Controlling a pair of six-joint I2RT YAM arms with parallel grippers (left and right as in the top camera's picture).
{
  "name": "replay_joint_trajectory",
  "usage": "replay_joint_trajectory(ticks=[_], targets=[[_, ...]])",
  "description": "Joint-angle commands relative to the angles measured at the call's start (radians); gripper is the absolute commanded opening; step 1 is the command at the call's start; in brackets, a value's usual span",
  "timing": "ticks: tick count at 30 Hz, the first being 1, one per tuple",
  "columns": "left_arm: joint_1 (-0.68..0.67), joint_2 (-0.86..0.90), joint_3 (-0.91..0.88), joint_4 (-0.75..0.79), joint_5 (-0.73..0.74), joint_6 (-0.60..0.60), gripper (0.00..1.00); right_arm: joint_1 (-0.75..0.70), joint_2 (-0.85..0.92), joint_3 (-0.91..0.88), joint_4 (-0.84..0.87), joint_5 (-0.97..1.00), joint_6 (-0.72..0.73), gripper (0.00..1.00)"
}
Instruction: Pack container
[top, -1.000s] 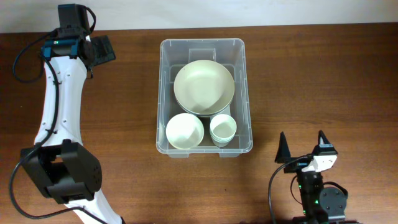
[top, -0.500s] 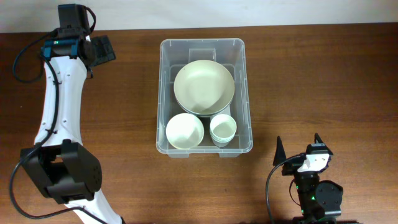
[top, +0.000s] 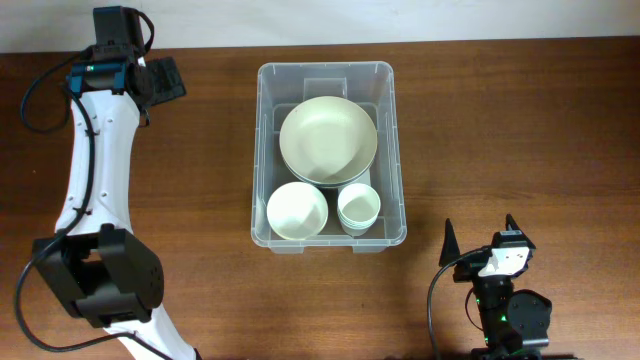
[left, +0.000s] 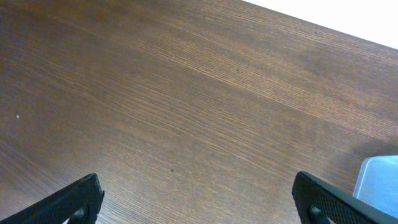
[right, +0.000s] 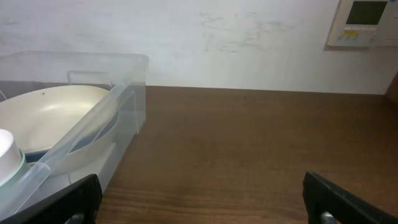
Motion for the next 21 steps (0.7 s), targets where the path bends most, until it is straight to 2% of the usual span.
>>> replay_joint_trajectory(ticks=[1,18,21], targets=[[-0.001,-0.028,0.019,0.002,-0.004,-0.002,0.99,-0.007,-0.012,-0.005,-0.007,0.009,-0.002,0.99],[-0.001,-0.028,0.018,-0.003,-0.003,-0.002,0.99,-0.007,-0.012,-0.005,-0.007,0.009,-0.002,0.99],[-0.001,-0.059,0.018,-0.029,0.044,-0.002,0.99,-0.007,-0.012,-0.005,-0.007,0.009,-0.002,0.99]])
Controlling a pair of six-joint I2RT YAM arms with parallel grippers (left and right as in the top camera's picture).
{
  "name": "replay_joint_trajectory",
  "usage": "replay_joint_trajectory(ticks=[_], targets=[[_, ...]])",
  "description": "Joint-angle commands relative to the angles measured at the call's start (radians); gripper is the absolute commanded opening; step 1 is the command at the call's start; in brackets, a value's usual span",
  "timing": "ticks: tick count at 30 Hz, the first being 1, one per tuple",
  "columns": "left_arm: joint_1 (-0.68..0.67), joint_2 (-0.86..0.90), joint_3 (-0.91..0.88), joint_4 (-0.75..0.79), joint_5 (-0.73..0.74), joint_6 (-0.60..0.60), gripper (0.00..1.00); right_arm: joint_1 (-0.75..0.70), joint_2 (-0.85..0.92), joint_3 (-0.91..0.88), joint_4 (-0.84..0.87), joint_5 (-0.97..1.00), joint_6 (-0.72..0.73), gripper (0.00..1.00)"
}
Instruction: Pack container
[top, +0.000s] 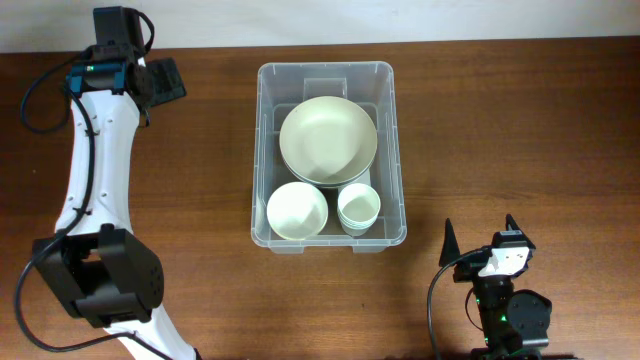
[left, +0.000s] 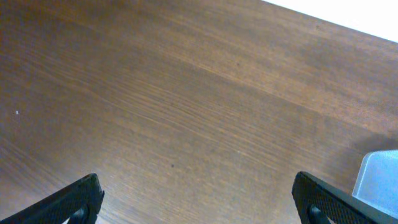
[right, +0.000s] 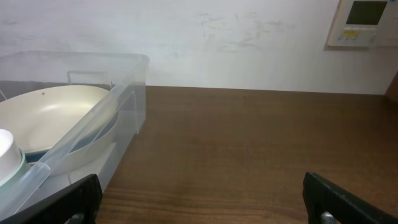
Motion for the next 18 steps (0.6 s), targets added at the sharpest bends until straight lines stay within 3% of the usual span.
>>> replay_joint_trajectory(ticks=[1,9,18], targets=[[-0.001,-0.084,0.018,-0.013,0.050,-0.002,0.99,-0.007,-0.012,-0.005,-0.007,0.009,-0.002,0.99],[-0.001,-0.455,0.017,-0.176,0.078,-0.002,0.99,-0.007,-0.012,-0.005,-0.007,0.009,-0.002,0.99],[-0.001,-1.047,0.017,-0.529,0.094,-0.002,0.99,-0.007,-0.012,-0.005,-0.007,0.009,-0.002,0.99]])
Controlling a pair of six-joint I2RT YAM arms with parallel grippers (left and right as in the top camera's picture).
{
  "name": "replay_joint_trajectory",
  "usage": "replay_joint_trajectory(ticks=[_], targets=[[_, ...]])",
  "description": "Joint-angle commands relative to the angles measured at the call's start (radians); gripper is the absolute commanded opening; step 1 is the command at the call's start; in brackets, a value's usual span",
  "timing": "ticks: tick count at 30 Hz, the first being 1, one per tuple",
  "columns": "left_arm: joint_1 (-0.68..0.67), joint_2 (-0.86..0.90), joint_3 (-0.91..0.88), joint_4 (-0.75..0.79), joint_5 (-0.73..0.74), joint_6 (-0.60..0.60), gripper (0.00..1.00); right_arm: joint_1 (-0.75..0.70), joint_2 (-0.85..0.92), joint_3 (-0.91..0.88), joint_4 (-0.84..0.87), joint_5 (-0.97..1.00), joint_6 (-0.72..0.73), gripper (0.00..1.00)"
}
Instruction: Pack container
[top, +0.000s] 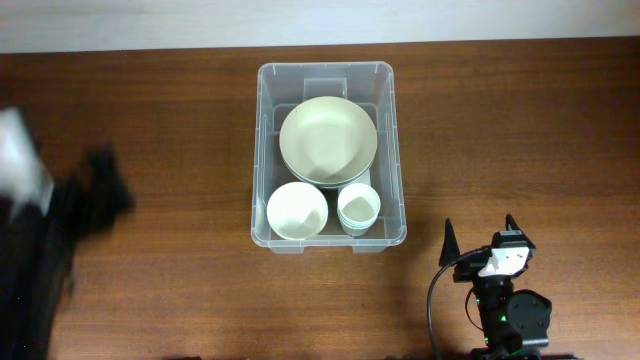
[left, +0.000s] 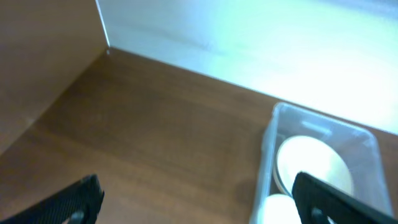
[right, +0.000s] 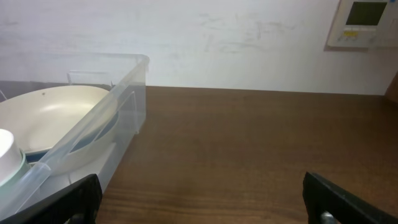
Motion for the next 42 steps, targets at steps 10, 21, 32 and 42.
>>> replay_joint_trajectory(ticks=[10,21,32,42], targets=[[0.001,-0.494,-0.087,-0.252,0.021,-0.003,0.99,-0.007,-0.010,-0.005,-0.007,0.009,-0.002,0.99],[0.001,-0.830,-0.833,0.196,0.071,-0.073,0.99,-0.007,-0.010,-0.005,-0.007,0.009,-0.002,0.99],[0.001,-0.942,-1.549,1.127,0.165,-0.074,0.99,-0.007,-0.010,-0.005,-0.007,0.009,-0.002,0.99],[0.001,-0.969,-1.796,1.351,0.170,-0.069,0.99,-0.007,-0.010,-0.005,-0.007,0.009,-0.002,0.99]])
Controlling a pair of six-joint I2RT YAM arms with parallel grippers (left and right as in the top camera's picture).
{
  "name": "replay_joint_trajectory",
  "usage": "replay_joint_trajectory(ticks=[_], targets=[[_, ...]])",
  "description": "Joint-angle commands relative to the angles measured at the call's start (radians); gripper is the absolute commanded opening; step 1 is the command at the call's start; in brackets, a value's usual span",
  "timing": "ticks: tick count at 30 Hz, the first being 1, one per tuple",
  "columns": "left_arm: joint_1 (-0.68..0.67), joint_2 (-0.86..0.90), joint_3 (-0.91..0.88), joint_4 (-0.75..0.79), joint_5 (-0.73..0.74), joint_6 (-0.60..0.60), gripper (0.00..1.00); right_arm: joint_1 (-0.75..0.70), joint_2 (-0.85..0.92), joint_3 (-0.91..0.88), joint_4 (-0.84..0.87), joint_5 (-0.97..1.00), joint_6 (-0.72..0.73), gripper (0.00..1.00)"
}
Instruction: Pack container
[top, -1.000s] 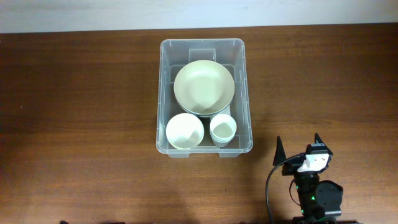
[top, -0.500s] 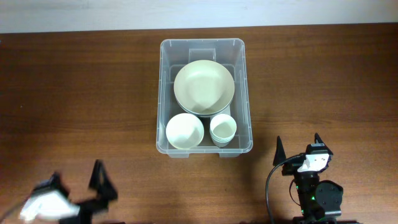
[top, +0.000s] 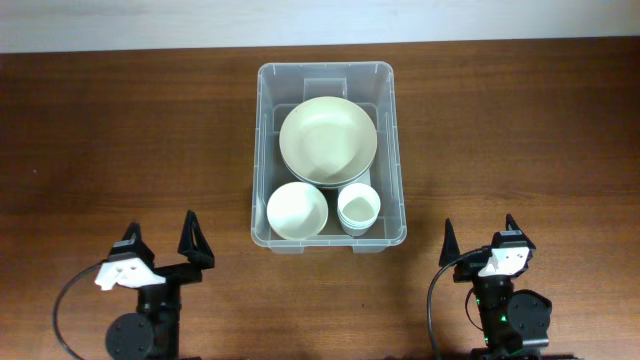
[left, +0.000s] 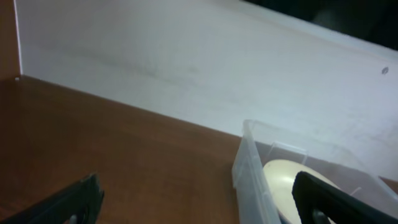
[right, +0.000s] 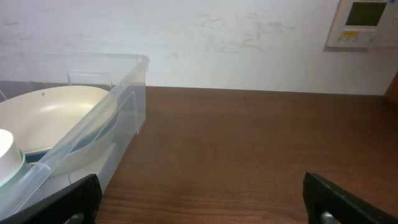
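A clear plastic container (top: 392, 150) stands mid-table, holding a large cream plate (top: 328, 140) at the back, a white bowl (top: 297, 210) front left and stacked small cups (top: 358, 207) front right. My left gripper (top: 162, 245) rests near the front edge, left of the container, open and empty. My right gripper (top: 480, 238) rests at the front right, open and empty. The container (left: 249, 180) and plate (left: 289, 177) show in the left wrist view; the container wall (right: 93, 134) and plate (right: 50, 115) show in the right wrist view.
Brown wooden table (top: 120, 130) on both sides of the container. A white wall (right: 217, 43) runs behind the table, with a thermostat panel (right: 364, 23) on it at the right.
My left arm was a blur at the table's left edge; now it is folded at the front left with its gripper open, facing the container. The right arm has not moved.
My left arm was stretched to the far left corner, gripper open over bare wood, for two moments. Then it was blurred at the left edge. Now it rests folded at the front left. The container's contents and right arm stayed unchanged.
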Motion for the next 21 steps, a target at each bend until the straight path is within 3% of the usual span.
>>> replay_joint_trajectory(ticks=[1,9,15,21], targets=[[0.001,-0.030,-0.086,0.069,0.017,0.007,0.99,-0.007,-0.010,-0.005,-0.007,0.009,-0.002,0.99],[0.001,-0.055,-0.187,0.096,0.017,0.168,0.99,-0.007,-0.010,-0.005,-0.007,0.010,-0.002,0.99],[0.001,-0.055,-0.207,0.095,0.017,0.391,0.99,-0.007,-0.010,-0.005,-0.007,0.009,-0.002,0.99],[0.001,-0.054,-0.211,0.043,0.014,0.401,0.99,-0.007,-0.010,-0.005,-0.007,0.009,-0.002,0.99]])
